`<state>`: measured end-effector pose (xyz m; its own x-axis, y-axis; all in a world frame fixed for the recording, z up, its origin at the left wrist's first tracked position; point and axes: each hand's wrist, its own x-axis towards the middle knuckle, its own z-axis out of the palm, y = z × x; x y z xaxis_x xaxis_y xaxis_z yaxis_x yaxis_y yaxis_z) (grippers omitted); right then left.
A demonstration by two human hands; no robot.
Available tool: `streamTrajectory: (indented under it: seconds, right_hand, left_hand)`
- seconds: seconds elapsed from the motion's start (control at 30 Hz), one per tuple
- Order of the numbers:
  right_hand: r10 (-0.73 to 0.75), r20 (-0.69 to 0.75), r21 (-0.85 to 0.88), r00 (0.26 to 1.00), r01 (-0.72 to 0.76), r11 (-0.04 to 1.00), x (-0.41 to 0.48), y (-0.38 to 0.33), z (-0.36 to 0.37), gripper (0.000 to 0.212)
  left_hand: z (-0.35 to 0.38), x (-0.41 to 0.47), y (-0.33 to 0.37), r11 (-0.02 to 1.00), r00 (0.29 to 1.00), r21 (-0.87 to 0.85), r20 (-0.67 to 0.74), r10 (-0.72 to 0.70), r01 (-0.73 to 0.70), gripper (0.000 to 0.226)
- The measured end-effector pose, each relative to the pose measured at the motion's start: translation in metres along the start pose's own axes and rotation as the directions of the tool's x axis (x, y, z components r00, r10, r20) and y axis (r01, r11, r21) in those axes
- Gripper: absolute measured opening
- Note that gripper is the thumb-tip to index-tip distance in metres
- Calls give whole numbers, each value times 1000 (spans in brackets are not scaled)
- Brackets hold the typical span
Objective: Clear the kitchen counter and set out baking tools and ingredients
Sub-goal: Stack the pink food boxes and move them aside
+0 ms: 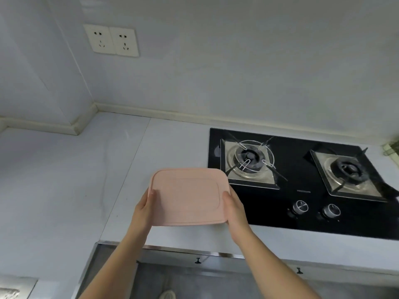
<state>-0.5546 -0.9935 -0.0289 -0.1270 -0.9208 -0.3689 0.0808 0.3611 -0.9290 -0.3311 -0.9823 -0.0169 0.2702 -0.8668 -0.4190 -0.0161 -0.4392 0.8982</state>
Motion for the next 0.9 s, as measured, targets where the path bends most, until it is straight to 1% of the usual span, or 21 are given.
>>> streamTrajectory:
  seconds: [0.07, 0.23, 0.47, 0.57, 0.63, 0.8, 0.9]
  right_hand:
    - [-12, -59, 6, 998, 13, 1000, -8, -4, -26, 39]
    - [-46, -157, 24, 987, 51, 998, -48, -12, -127, 36]
    - [-94, -273, -44, 957, 85, 995, -92, -27, -265, 29]
    - [-128, -319, -59, 939, 115, 992, -106, -34, -311, 30]
    - [-151, -355, -47, 922, 144, 989, -114, -36, -344, 28]
    - [-137, -460, -10, 877, 149, 989, -120, -37, -420, 26]
    - [-123, -510, -4, 851, 140, 990, -112, -38, -468, 25]
  left_hand:
    - [23, -16, 3, 1000, 1000, -15, 20, 24, -23, 49]
    - [107, -80, -3, 995, 991, -40, 94, 93, -89, 44]
    - [223, -166, -9, 987, 969, -121, 209, 129, -105, 35]
    - [264, -183, -4, 984, 957, -124, 248, 153, -126, 30]
    - [295, -191, 0, 984, 942, -108, 290, 170, -144, 35]
    - [374, -205, 6, 981, 904, -79, 381, 195, -178, 37]
    - [427, -208, 7, 986, 897, -57, 409, 164, -155, 34]
